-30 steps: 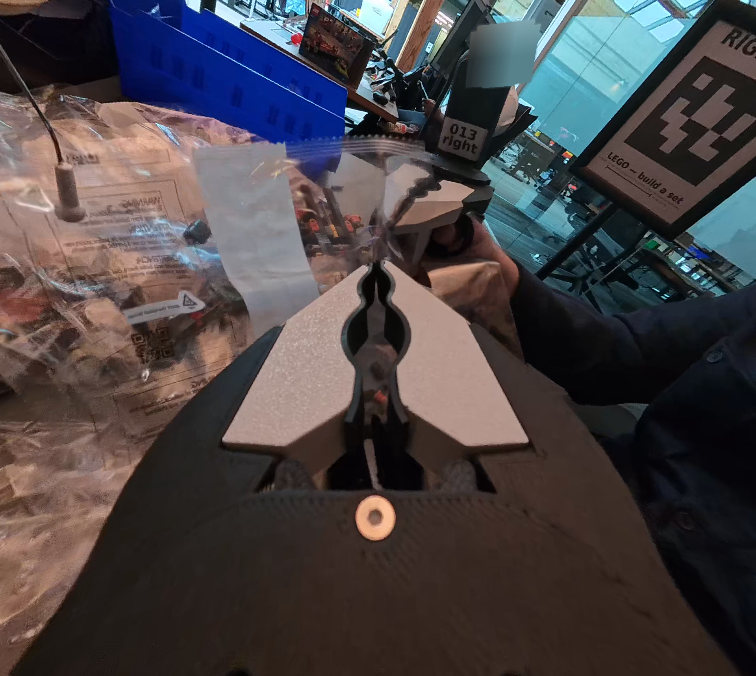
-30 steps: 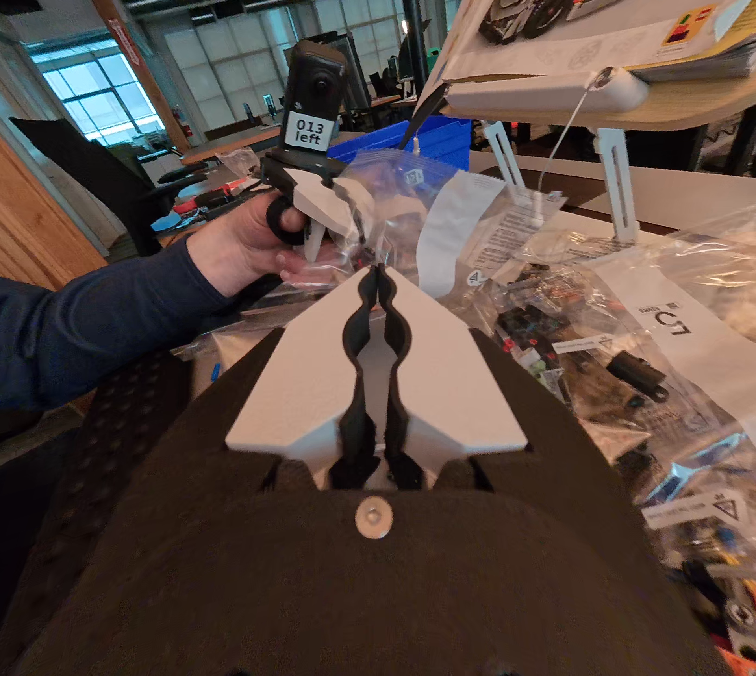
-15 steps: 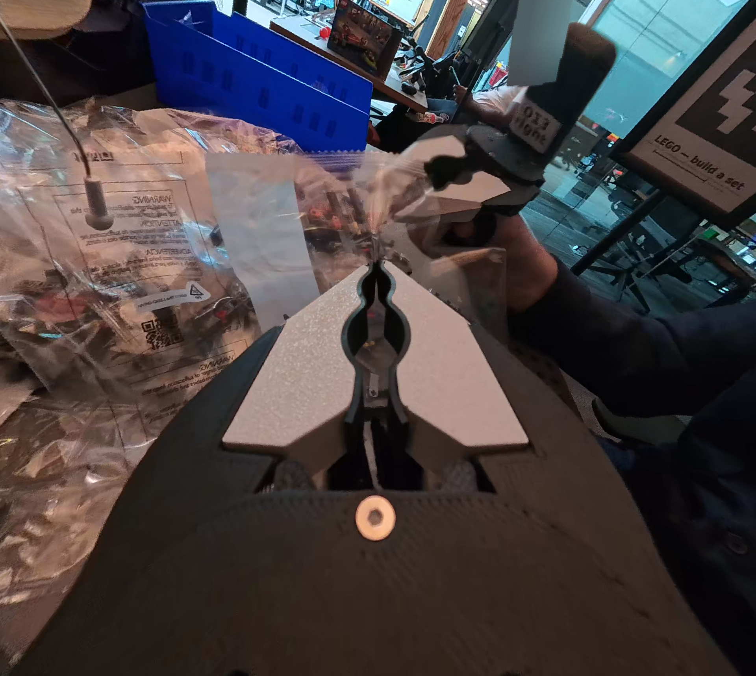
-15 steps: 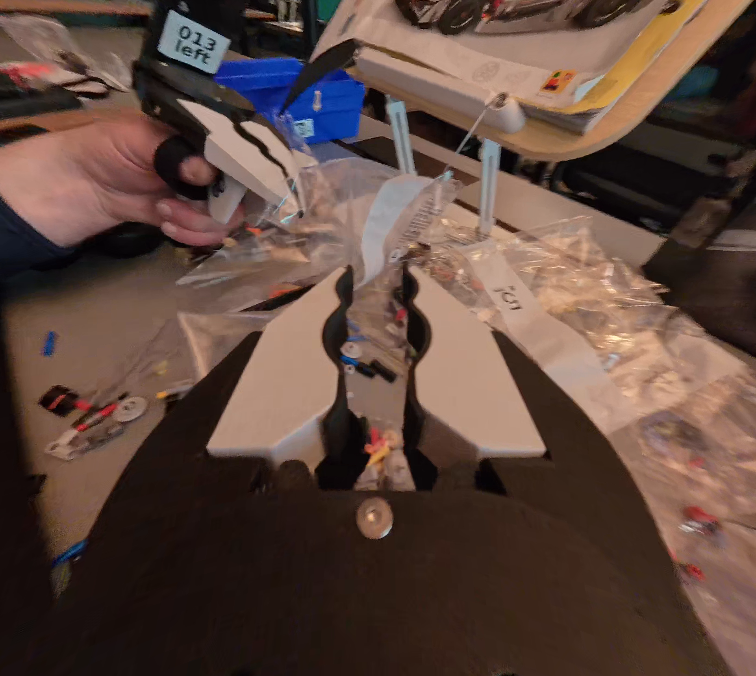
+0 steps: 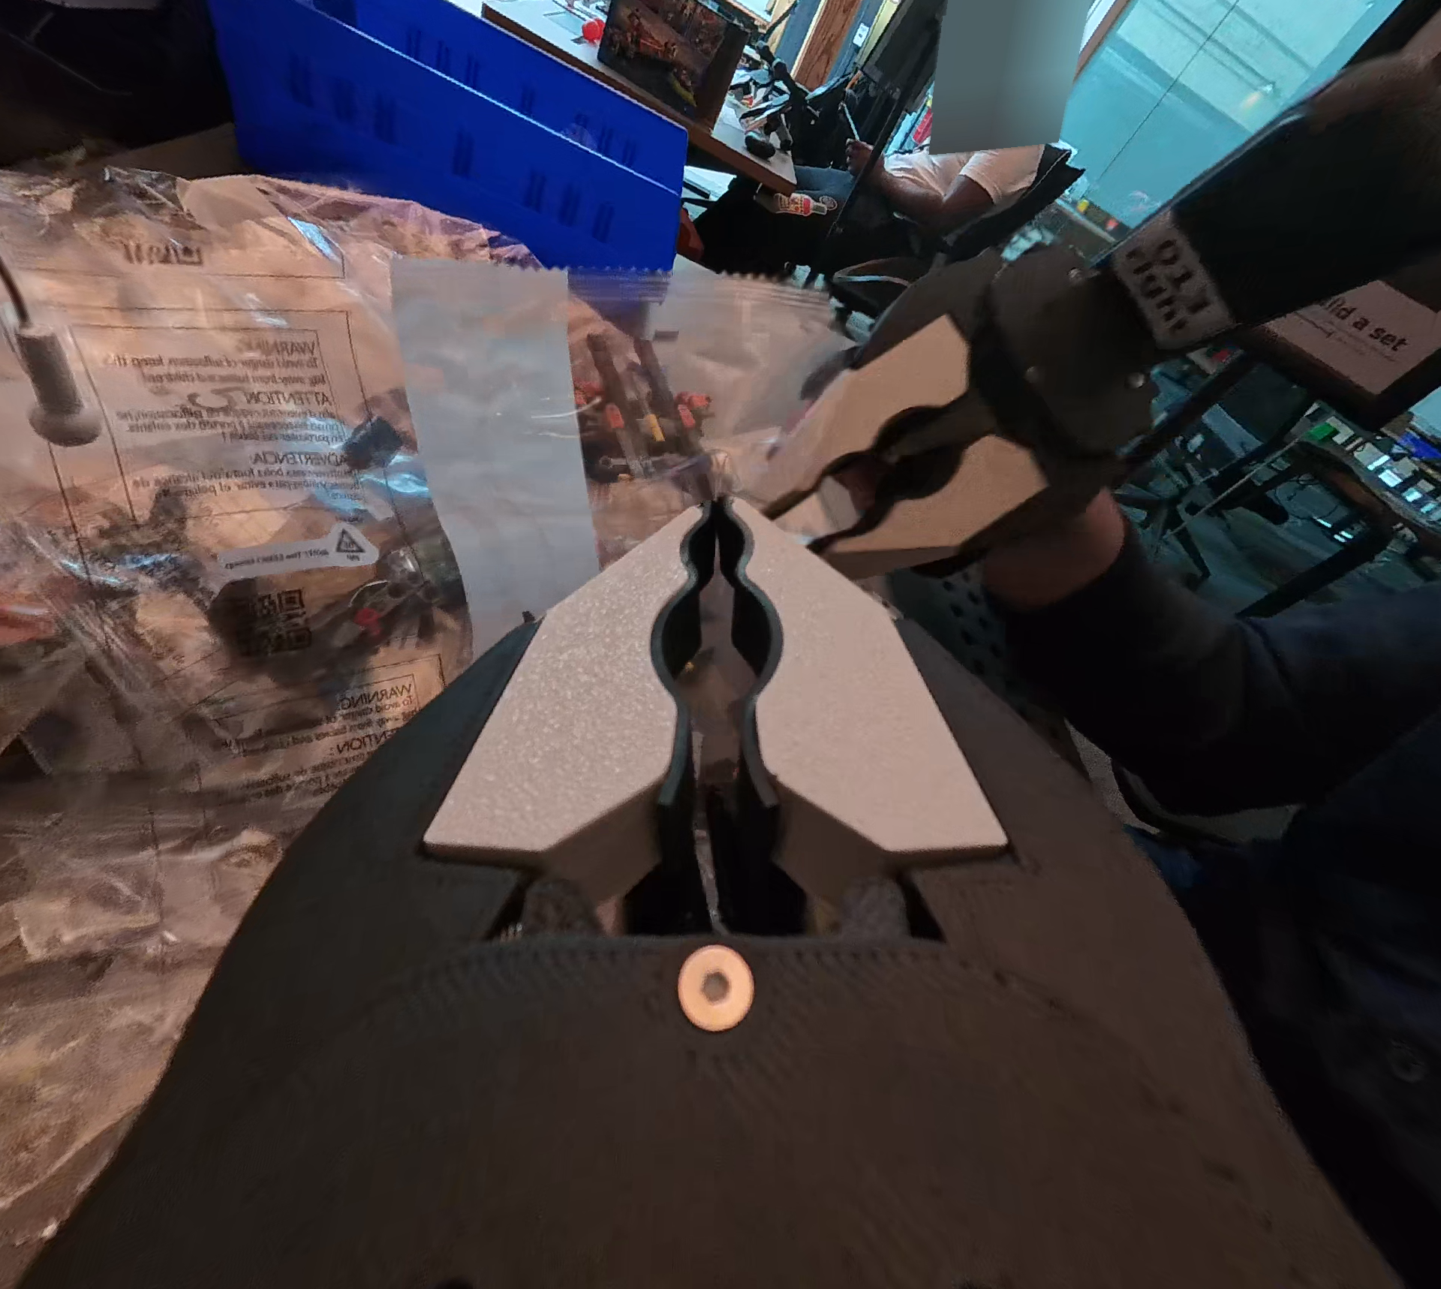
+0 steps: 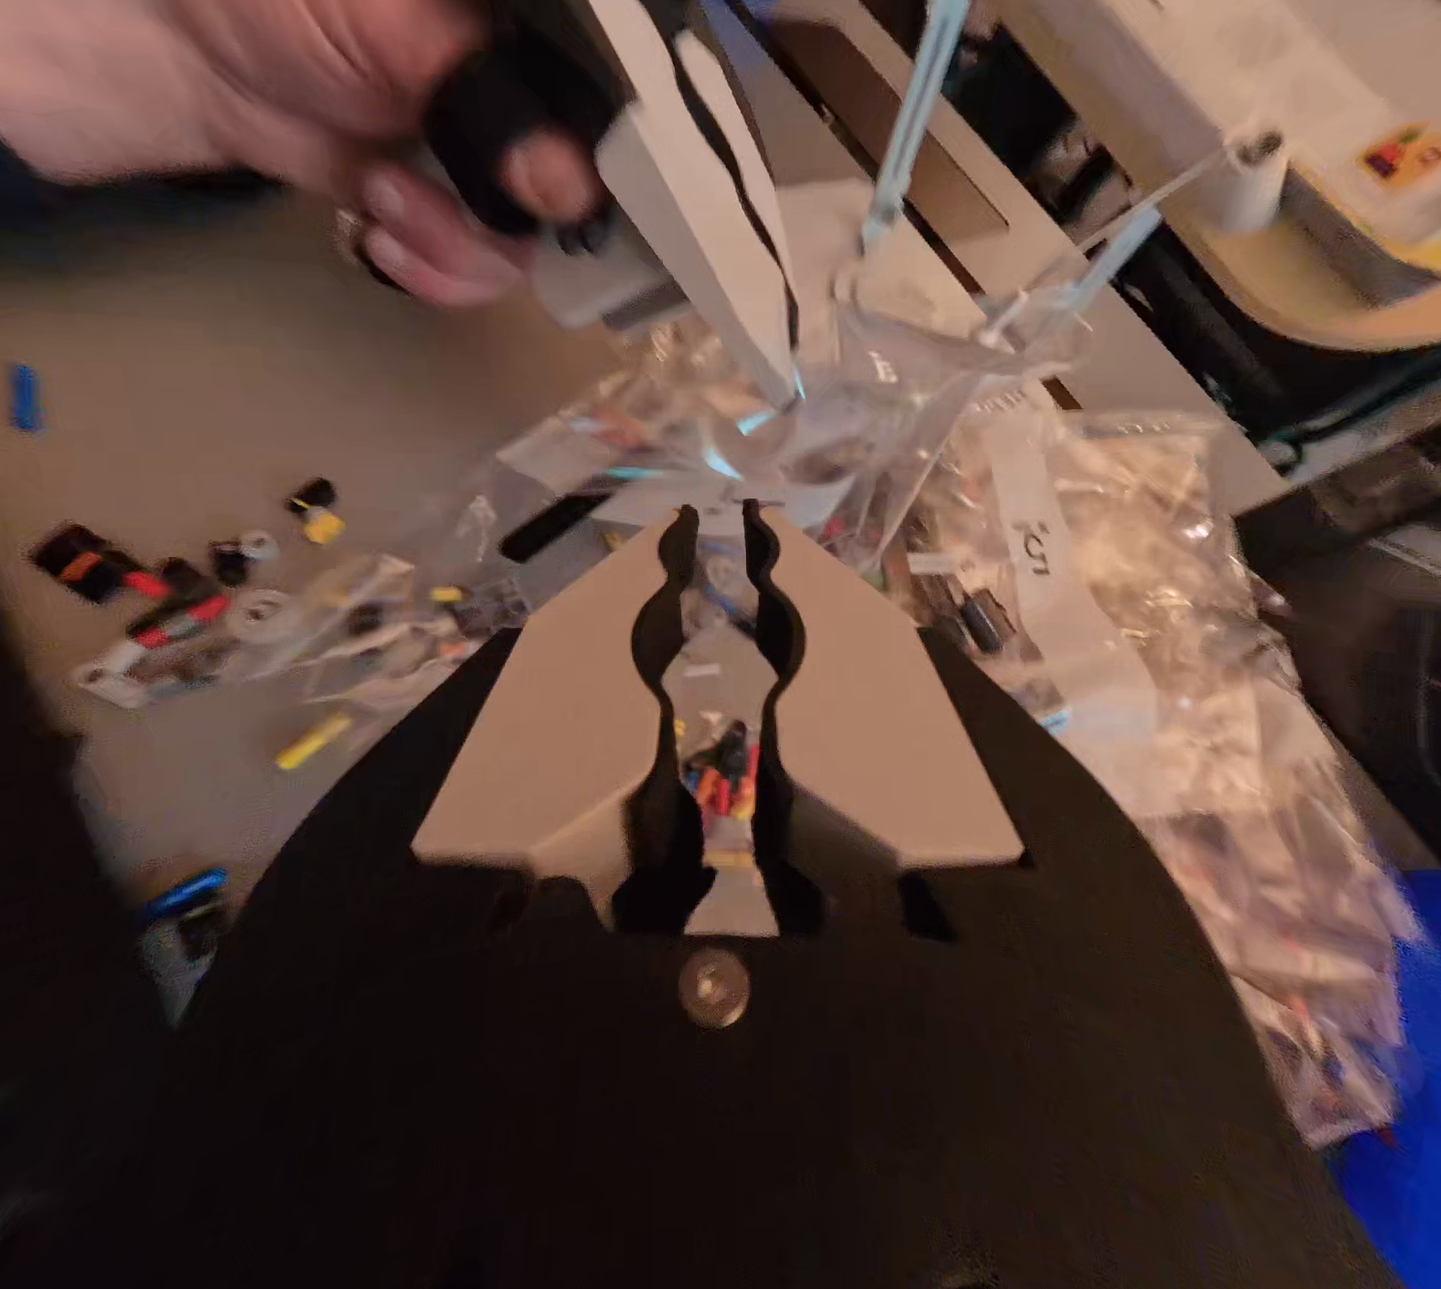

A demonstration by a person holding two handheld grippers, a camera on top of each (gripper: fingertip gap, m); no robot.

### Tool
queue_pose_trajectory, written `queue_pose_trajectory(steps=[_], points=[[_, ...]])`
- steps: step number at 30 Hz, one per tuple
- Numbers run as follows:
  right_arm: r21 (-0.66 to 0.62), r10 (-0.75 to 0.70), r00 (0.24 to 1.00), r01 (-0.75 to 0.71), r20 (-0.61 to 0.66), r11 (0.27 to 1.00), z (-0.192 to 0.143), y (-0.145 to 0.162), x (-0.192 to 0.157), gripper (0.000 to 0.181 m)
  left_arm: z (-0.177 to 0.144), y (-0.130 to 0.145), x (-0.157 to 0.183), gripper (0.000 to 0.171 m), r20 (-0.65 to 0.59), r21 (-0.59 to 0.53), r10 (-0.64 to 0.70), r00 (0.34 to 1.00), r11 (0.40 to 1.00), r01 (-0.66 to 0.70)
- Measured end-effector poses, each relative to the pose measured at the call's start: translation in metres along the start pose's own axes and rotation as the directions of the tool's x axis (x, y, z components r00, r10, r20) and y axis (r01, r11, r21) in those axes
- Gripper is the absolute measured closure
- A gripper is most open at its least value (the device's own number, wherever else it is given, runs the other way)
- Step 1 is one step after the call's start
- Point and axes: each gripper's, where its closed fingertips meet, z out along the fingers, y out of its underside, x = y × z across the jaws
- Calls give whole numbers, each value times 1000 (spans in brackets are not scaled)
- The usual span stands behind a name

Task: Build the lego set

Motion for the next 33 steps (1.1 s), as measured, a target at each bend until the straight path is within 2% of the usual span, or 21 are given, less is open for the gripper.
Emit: queue_pose_trajectory(steps=[2,5,7,9,11,15,18,19,21,23,27,30,33], points=[[-29,-20,998,18,-53,999,5,3,10,170,-1,-2,3,171,-10,7,0,1000,1000,0],[-62,-11,1000,10,-17,998,17,-1,10,167,1,-3,6,171,-30,10,-13,999,1000,14],[-154,-40,997,30,-66,988,24,6,21,168,1,-1,5,171,-27,6,-21,999,1000,21],[-175,-55,991,33,-121,984,28,3,32,170,-2,-4,4,171,-29,22,-28,999,999,29],[-203,-56,994,36,-93,979,32,3,29,166,-8,-9,4,171,-16,40,-25,1000,999,26],[-118,65,996,-72,-62,990,14,-3,36,150,-20,-20,6,171,0,83,-11,1000,996,11],[44,98,995,-97,-27,994,-19,-20,42,140,-22,-21,2,171,11,93,-25,1000,995,24],[60,115,993,-113,-25,992,-32,-19,46,138,-21,-21,0,171,16,94,-28,999,995,27],[58,144,985,-139,-91,989,-58,-6,66,130,-19,-20,0,171,18,88,-30,999,996,28],[11,205,966,-206,-156,979,-81,22,88,128,-18,-19,-2,171,33,84,-27,999,996,25],[-1,364,912,-371,-189,929,-117,71,110,129,-18,-18,-5,171,50,78,-30,998,997,26],[-81,394,895,-417,-210,905,-130,109,107,135,-18,-17,-7,171,55,76,-36,998,997,32],[-161,373,918,-392,-136,906,-128,123,78,147,-20,-18,-9,171,66,82,-34,997,996,28]])
